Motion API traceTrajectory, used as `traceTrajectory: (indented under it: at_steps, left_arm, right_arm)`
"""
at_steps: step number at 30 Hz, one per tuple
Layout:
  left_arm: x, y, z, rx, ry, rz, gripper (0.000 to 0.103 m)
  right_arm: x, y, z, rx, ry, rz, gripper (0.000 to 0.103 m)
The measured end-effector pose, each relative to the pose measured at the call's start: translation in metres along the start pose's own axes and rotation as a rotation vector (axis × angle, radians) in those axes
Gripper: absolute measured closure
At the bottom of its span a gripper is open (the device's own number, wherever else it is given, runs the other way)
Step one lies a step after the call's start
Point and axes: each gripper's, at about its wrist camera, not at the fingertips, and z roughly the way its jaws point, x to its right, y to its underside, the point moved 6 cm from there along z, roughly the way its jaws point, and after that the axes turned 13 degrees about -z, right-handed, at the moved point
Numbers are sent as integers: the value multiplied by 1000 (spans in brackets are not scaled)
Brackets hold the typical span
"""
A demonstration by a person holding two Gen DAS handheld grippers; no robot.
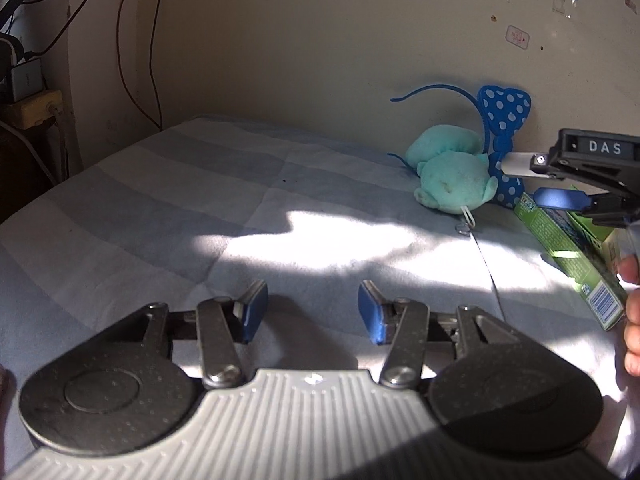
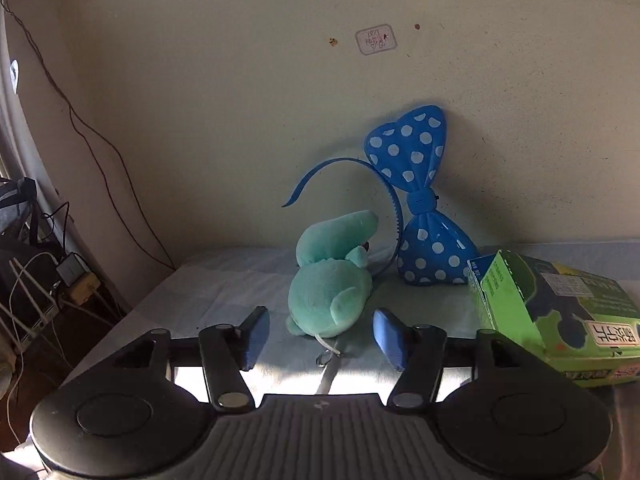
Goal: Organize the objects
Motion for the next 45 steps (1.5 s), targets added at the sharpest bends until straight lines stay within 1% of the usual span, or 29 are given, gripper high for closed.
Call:
traceTrajectory:
  at_steps: [1, 2, 6, 7, 8, 9, 12, 15, 18, 19, 21, 22, 23, 25, 28, 29, 30, 31, 33, 35, 36, 39, 41, 43, 45]
  left_arm:
    - [0, 0, 0, -4, 5, -4, 50]
    - [0, -1, 0, -6, 10, -8, 50]
    - [-2, -2, 0, -13, 13, -21, 50]
    - [-2, -3, 1, -14, 15, -24, 50]
    - [-3, -4, 1, -14, 15, -27, 50]
    - [-3, -4, 1, -12, 13, -28, 50]
    - [-6, -7, 2, -9, 13, -39, 50]
    - [-10, -9, 2, -8, 24, -62, 50]
    - [-11, -11, 0, -2, 55, -81, 49]
    - [-10, -11, -2, 5, 75, -85, 49]
    - [-7, -12, -7, 20, 120, -85, 49]
    - [-3, -12, -12, 35, 156, -75, 49]
    - [1, -11, -14, 42, 181, -64, 49]
    - [14, -5, -21, 51, 238, -14, 49]
    - [35, 7, -24, 48, 259, 84, 48]
    - [43, 13, -25, 31, 272, 108, 48]
    - [50, 17, -28, 17, 287, 122, 48]
    - [56, 22, -32, 6, 304, 137, 48]
    - [68, 28, -44, 2, 327, 164, 48]
    - [80, 37, -58, -22, 378, 164, 48]
    - [85, 40, -64, -37, 401, 155, 47]
    - [100, 48, -77, -68, 433, 140, 44]
    - [113, 52, -83, -99, 457, 142, 44]
    - [131, 60, -86, -143, 487, 154, 44]
    - [145, 68, -84, -184, 511, 155, 43]
  right_arm:
    - [1, -2, 10, -4, 9, 4, 27]
    - [1, -4, 19, -6, 21, 6, 26]
    - [0, -4, 49, -40, 36, 5, 27]
    - [0, -3, 57, -64, 35, 1, 31]
    - [-1, 0, 63, -93, 33, 0, 57]
    - [-3, 3, 66, -116, 21, -1, 63]
    - [-16, 3, 50, -78, 47, -86, 65]
    - [-39, 8, 14, -53, 58, -263, 65]
    - [-57, 27, -37, -56, 46, -469, 64]
    - [-59, 35, -54, -71, 36, -503, 64]
    - [-57, 53, -87, -101, 6, -520, 64]
    - [-56, 64, -105, -110, 8, -541, 64]
    - [-55, 74, -123, -109, 34, -583, 64]
    - [-56, 91, -152, -106, 120, -700, 63]
    - [-51, 115, -184, -125, 270, -887, 57]
    - [-52, 123, -194, -127, 293, -930, 50]
    - [-53, 129, -201, -129, 290, -951, 37]
    - [-54, 135, -207, -132, 266, -962, 33]
    - [-61, 144, -227, -122, 155, -943, 32]
    - [-66, 145, -244, -88, 47, -876, 32]
    - [-66, 143, -252, -64, 20, -836, 32]
    - [-47, 127, -265, 18, 15, -689, 31]
    - [-24, 121, -271, 60, 42, -536, 30]
    - [5, 121, -264, 54, 80, -398, 30]
    - [24, 126, -258, 49, 91, -313, 30]
